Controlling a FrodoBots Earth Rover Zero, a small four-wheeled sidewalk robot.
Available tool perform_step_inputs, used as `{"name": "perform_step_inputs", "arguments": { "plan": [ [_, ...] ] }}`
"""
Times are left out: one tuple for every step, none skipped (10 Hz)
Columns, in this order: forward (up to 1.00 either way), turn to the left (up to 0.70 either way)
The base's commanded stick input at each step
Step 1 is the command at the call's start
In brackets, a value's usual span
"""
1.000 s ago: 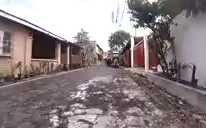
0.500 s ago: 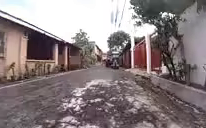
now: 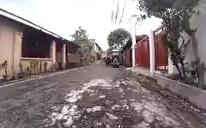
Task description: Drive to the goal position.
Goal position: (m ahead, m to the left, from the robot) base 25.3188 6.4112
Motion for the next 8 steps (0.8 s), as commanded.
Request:
{"name": "perform_step_inputs", "arguments": {
  "plan": [
    [0.70, 0.00],
    [0.70, 0.00],
    [0.70, 0.00],
    [0.70, 0.00],
    [0.70, 0.00],
    [0.70, 0.00],
    [0.70, 0.00],
    [0.70, 0.00]
  ]
}}
